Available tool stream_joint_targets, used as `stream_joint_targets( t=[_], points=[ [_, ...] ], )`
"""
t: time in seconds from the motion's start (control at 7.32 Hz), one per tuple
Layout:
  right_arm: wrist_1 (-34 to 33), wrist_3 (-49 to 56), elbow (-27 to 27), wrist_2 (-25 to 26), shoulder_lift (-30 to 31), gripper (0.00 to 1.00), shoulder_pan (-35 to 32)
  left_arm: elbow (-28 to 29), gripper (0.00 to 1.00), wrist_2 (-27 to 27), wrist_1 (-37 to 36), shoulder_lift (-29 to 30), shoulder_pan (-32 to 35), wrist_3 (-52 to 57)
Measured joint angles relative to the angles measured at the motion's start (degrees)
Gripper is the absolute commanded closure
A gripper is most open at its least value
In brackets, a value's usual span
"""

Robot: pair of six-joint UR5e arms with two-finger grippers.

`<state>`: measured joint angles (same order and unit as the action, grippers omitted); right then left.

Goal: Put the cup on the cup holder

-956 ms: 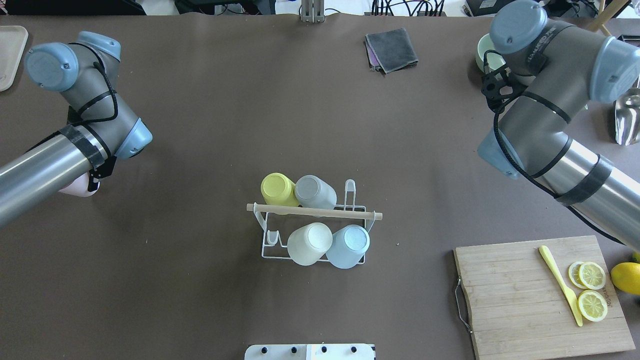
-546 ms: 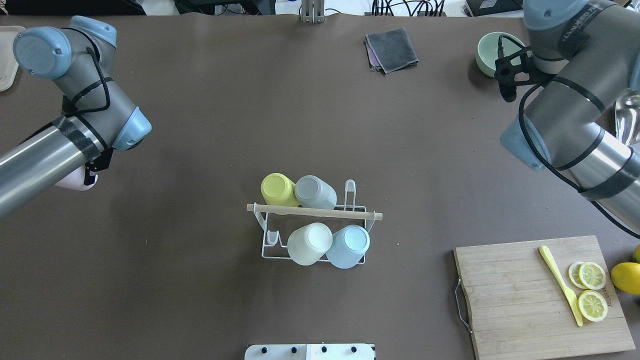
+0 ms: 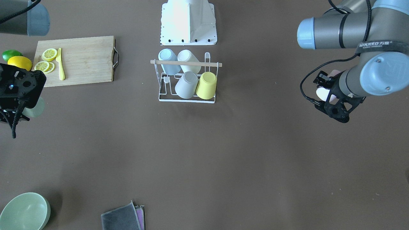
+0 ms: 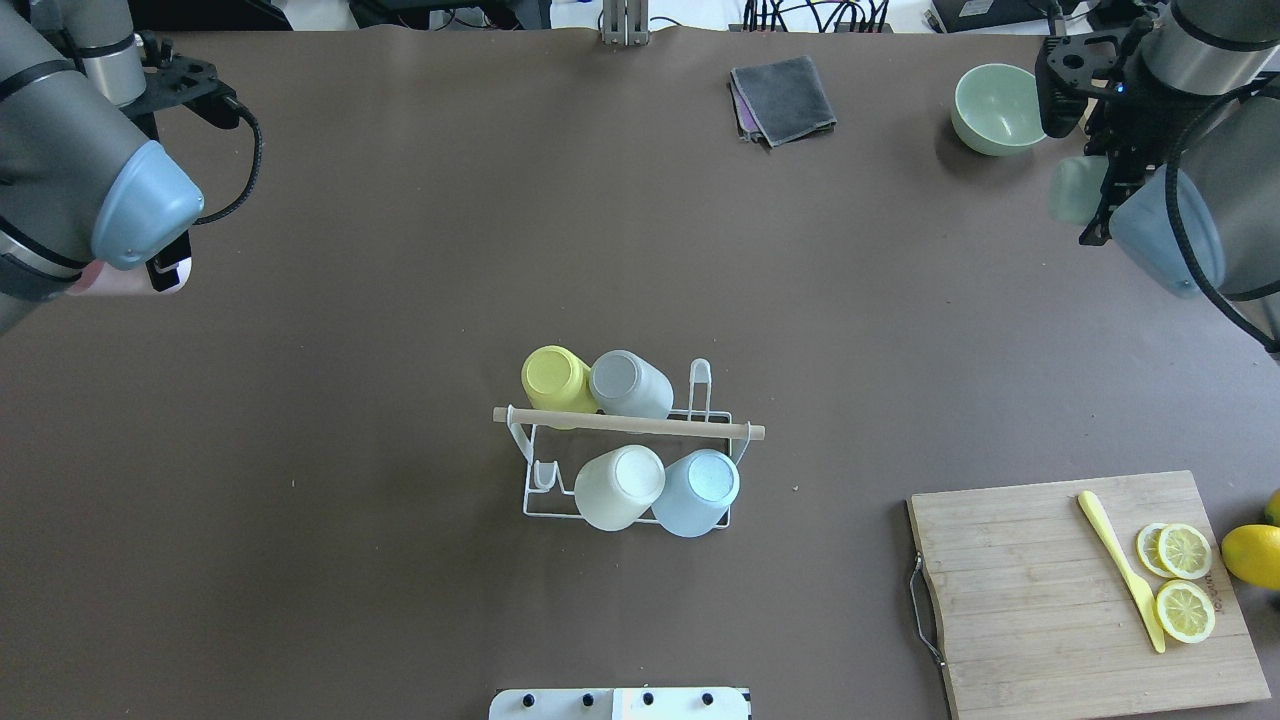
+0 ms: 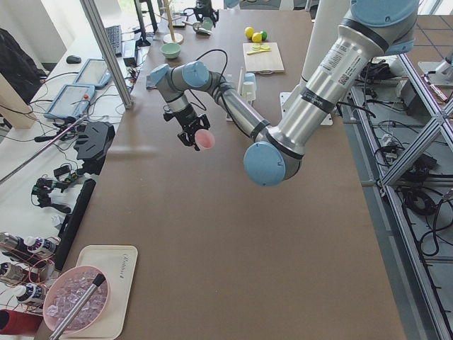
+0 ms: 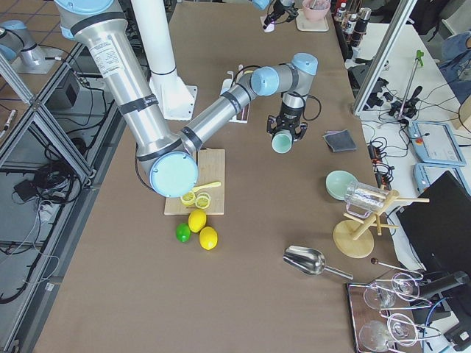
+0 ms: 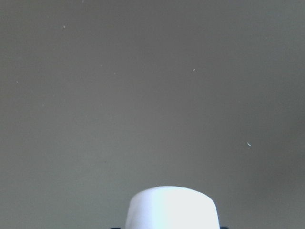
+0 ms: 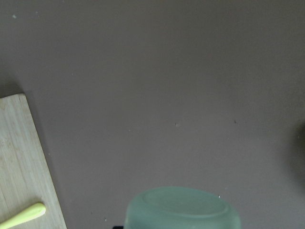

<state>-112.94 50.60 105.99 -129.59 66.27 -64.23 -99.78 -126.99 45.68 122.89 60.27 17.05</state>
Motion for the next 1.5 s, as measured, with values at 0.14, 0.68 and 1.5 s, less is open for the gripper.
stream_joint_targets(
  t=[0.14,0.68,1.5],
  points=[
    [6.7,-3.3,0.1,-5.0,2.0,1.00,-0.6,-3.1,1.00,0.2,5.7,-0.7,-0.1,-2.7],
    [38.6,-29.5,-0.4,-12.8,5.4,1.00,-0.8,-11.1,1.00,0.4,34.4,-1.2,-1.8,-18.8],
    [78.8,-69.8,-0.6,-5.9,6.1,1.00,3.0,-11.1,1.00,14.1,95.2,-7.6,-17.7,-45.8]
  ],
)
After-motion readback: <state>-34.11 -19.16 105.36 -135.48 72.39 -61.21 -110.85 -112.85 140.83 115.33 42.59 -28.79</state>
